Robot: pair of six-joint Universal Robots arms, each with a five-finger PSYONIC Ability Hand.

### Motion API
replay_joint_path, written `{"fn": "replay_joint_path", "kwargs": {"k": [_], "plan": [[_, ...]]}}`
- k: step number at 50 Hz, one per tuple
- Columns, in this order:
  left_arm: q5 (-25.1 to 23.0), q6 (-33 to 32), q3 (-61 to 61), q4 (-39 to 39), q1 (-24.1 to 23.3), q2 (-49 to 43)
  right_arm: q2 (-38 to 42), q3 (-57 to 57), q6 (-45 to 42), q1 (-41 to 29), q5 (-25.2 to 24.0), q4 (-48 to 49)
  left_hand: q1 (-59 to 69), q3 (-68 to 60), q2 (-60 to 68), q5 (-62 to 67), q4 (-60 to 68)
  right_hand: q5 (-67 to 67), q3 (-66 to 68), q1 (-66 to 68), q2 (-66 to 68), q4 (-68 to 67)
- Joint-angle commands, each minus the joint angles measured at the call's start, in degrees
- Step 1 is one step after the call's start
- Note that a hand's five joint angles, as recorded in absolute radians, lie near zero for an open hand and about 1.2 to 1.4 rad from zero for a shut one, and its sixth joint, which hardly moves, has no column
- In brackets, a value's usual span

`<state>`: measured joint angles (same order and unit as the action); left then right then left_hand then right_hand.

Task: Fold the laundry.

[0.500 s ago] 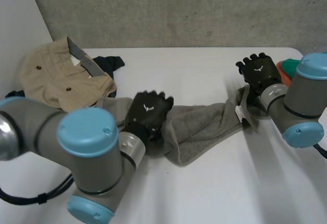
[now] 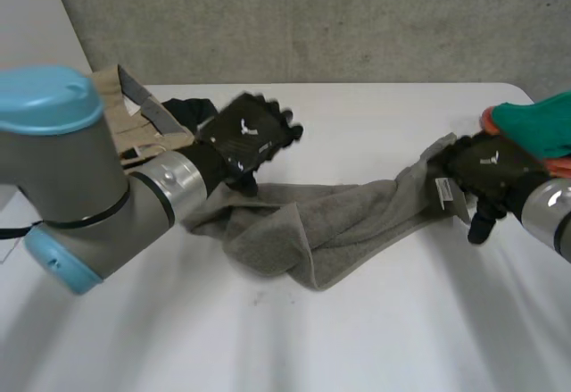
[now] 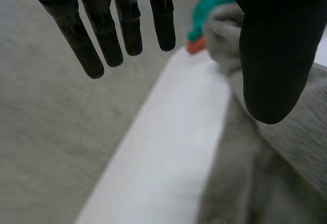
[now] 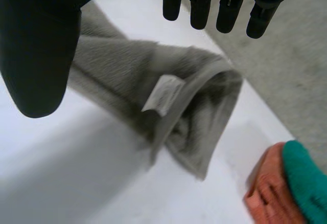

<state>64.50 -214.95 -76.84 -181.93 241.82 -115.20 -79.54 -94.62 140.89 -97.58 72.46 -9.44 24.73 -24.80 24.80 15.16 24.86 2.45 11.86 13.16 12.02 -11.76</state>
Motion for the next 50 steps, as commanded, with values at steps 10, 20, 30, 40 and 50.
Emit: {"fn": "replay_joint_path", "kwargs": {"k": [10, 20, 30, 40, 50], "plan": [[-3.5, -8.99, 6.7, 9.23, -0.82, -13.3, -0.8, -8.03, -1.58, 0.37, -1.18, 1.96, 31.65, -31.58, 31.58, 31.22, 31.52, -2.45, -1.86, -3.16, -2.02, 1.76], [-2.71, -7.6, 6.61, 8.35, -1.35, -9.97, 0.61, -10.32, 0.88, 1.16, -0.74, 8.2, 55.27, -55.2, 55.2, 54.84, 55.14, -2.45, -1.86, -3.16, -2.02, 1.76], [4.39, 1.37, 5.64, 8.17, -1.35, 1.63, 1.93, -9.36, 21.96, 0.9, -1.0, 8.56, 55.27, -55.2, 55.2, 54.84, 55.14, -2.45, -1.86, -3.16, -2.02, 1.76], [18.03, 9.98, 4.85, 7.64, -3.46, 9.37, 10.19, -6.9, 31.73, -6.39, -0.65, 12.95, 55.27, -55.2, 55.2, 54.84, 55.14, -2.45, -1.86, -3.16, -2.02, 1.76], [20.49, 16.14, 4.77, 6.59, -6.18, 13.59, 19.85, 1.1, 35.95, -12.54, 8.48, 19.36, 55.27, -55.2, 55.2, 54.84, 55.14, -2.45, -1.86, -3.16, -2.02, 1.76]]}}
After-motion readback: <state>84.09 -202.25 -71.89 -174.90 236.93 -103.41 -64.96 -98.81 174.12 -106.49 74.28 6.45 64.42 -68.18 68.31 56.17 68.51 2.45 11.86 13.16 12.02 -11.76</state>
